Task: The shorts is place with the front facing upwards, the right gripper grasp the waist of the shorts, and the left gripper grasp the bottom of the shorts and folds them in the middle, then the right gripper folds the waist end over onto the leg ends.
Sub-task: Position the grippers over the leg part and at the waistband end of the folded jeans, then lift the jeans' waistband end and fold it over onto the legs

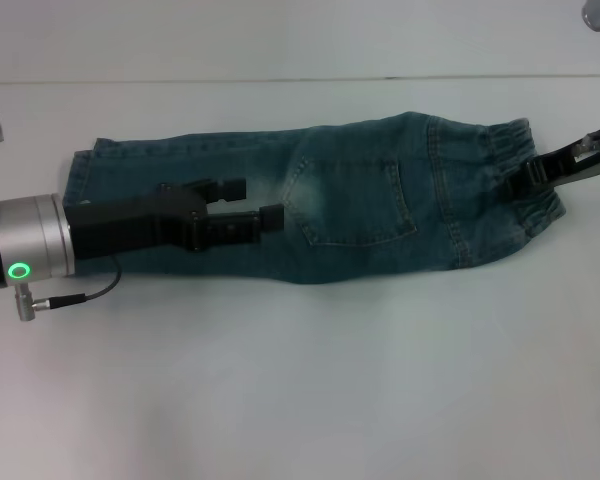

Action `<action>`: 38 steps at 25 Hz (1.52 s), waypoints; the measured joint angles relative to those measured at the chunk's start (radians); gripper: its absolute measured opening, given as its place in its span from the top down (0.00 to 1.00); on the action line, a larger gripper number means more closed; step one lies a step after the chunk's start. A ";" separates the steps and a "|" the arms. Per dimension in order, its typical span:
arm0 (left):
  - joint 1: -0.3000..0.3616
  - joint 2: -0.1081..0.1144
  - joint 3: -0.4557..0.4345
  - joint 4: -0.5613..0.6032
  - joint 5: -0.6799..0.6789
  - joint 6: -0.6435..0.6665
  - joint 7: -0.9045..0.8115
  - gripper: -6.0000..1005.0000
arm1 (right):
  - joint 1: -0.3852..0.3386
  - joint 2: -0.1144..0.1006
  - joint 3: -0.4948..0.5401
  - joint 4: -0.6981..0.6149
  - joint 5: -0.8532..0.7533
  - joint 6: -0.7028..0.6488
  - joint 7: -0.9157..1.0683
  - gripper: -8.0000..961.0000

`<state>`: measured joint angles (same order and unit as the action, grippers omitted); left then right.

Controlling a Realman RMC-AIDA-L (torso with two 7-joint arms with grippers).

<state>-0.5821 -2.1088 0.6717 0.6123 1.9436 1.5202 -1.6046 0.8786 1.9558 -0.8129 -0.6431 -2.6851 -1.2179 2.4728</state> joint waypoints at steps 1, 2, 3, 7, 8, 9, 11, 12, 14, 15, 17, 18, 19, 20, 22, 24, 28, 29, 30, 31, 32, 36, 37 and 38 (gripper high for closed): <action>-0.002 0.000 0.000 -0.002 0.000 -0.001 0.000 0.07 | 0.000 0.000 0.000 -0.003 0.000 -0.003 -0.002 0.52; -0.003 0.001 0.000 -0.005 0.000 -0.002 0.000 0.07 | 0.000 0.000 0.001 -0.007 0.000 -0.006 -0.003 0.54; -0.004 0.001 0.000 -0.006 0.000 -0.004 0.000 0.07 | 0.000 0.000 0.001 -0.011 0.001 -0.008 -0.005 0.57; -0.006 0.002 0.000 -0.007 0.000 -0.010 0.000 0.08 | 0.000 0.000 0.004 -0.018 0.001 -0.015 -0.012 0.65; -0.006 0.002 0.000 -0.008 0.000 -0.012 0.000 0.08 | 0.000 0.000 0.006 -0.018 0.001 -0.018 -0.014 0.67; -0.006 0.003 0.000 -0.008 0.000 -0.014 0.000 0.09 | 0.000 0.000 0.008 -0.020 0.001 -0.022 -0.017 0.73; -0.006 0.002 0.000 -0.008 0.000 -0.024 0.000 0.10 | 0.000 0.000 0.009 -0.030 0.001 -0.034 -0.020 0.86; -0.006 0.001 0.000 -0.008 -0.002 -0.034 0.001 0.10 | -0.003 0.000 0.009 -0.037 0.001 -0.043 -0.020 0.86; -0.005 -0.004 -0.001 -0.008 -0.007 -0.054 0.002 0.11 | -0.011 -0.002 0.009 -0.061 0.004 -0.069 -0.020 0.87; -0.005 -0.008 -0.001 -0.010 -0.008 -0.071 0.002 0.11 | -0.018 -0.003 0.010 -0.080 0.009 -0.086 -0.020 0.87; -0.009 -0.015 0.000 -0.016 -0.008 -0.108 0.002 0.12 | -0.030 -0.007 0.010 -0.111 0.027 -0.118 -0.022 0.88; -0.013 -0.020 0.001 -0.021 -0.008 -0.136 0.005 0.13 | -0.038 -0.010 0.011 -0.127 0.039 -0.140 -0.023 0.88; -0.017 -0.027 0.001 -0.027 -0.010 -0.167 0.011 0.13 | -0.047 -0.014 0.011 -0.144 0.056 -0.163 -0.025 0.88; -0.018 -0.035 -0.001 -0.029 -0.017 -0.192 0.021 0.13 | -0.055 -0.019 0.011 -0.159 0.070 -0.185 -0.028 0.88; -0.022 -0.050 -0.001 -0.036 -0.040 -0.235 0.063 0.14 | -0.070 -0.029 0.013 -0.186 0.096 -0.231 -0.030 0.88; -0.038 -0.060 0.008 -0.078 -0.080 -0.285 0.140 0.19 | -0.084 -0.037 0.022 -0.210 0.119 -0.278 -0.032 0.88; -0.093 -0.062 0.003 -0.211 -0.176 -0.418 0.277 0.34 | -0.109 -0.048 0.082 -0.253 0.160 -0.358 -0.045 0.88; -0.102 -0.064 0.002 -0.244 -0.219 -0.458 0.330 0.38 | -0.112 -0.050 0.099 -0.257 0.169 -0.376 -0.051 0.88; -0.111 -0.065 0.001 -0.275 -0.266 -0.485 0.393 0.43 | -0.115 -0.053 0.114 -0.260 0.179 -0.394 -0.056 0.88; -0.123 -0.066 0.001 -0.318 -0.333 -0.513 0.472 0.47 | -0.117 -0.057 0.128 -0.261 0.191 -0.415 -0.062 0.88; -0.132 -0.067 0.000 -0.351 -0.385 -0.530 0.541 0.51 | -0.121 -0.061 0.143 -0.262 0.206 -0.433 -0.066 0.88; -0.166 -0.067 -0.002 -0.475 -0.622 -0.570 0.834 0.64 | -0.131 -0.069 0.173 -0.263 0.247 -0.481 -0.072 0.88; -0.174 -0.067 -0.003 -0.503 -0.675 -0.577 0.911 0.66 | -0.132 -0.070 0.176 -0.264 0.252 -0.492 -0.072 0.88; -0.182 -0.067 -0.005 -0.525 -0.721 -0.581 0.987 0.68 | -0.133 -0.071 0.178 -0.266 0.257 -0.502 -0.072 0.88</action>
<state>-0.7641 -2.1757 0.6668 0.0877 1.2223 0.9391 -0.6177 0.7458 1.8852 -0.6344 -0.9095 -2.4278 -1.7196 2.4007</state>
